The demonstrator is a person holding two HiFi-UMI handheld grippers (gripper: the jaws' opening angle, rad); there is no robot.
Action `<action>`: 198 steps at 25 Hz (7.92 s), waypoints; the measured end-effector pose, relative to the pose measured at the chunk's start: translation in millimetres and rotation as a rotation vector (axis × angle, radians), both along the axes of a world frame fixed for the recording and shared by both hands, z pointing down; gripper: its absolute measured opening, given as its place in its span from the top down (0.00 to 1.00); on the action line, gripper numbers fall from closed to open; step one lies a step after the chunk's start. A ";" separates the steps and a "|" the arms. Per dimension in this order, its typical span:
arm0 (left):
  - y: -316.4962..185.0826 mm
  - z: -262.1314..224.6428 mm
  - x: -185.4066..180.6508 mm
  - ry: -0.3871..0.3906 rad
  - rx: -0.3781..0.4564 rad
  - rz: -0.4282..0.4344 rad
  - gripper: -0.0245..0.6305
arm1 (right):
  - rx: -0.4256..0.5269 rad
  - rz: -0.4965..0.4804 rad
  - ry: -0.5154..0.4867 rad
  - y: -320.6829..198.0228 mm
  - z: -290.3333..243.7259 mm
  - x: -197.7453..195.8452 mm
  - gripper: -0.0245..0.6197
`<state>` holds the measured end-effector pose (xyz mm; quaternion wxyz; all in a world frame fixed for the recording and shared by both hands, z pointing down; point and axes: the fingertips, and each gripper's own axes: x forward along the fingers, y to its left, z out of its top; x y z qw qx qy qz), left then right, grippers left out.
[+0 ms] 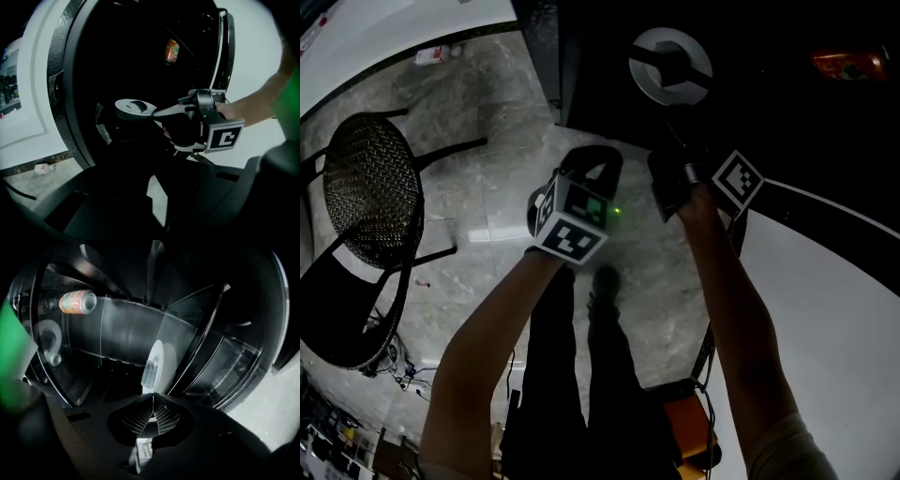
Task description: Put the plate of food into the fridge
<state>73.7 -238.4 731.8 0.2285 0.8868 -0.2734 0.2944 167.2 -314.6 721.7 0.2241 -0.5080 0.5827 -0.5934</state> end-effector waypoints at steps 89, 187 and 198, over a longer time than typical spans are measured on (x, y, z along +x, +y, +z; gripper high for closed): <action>66.5 -237.9 -64.6 -0.021 -0.095 -0.100 0.95 | 0.028 -0.476 0.674 166.6 -254.7 -67.8 0.93; 187.0 -461.4 -101.1 0.092 0.450 -0.193 0.95 | 0.606 -0.553 1.030 280.0 -472.3 -111.4 0.93; 192.2 -483.0 -120.9 0.145 0.491 -0.212 0.95 | 0.613 -0.547 1.059 289.4 -473.9 -127.9 0.93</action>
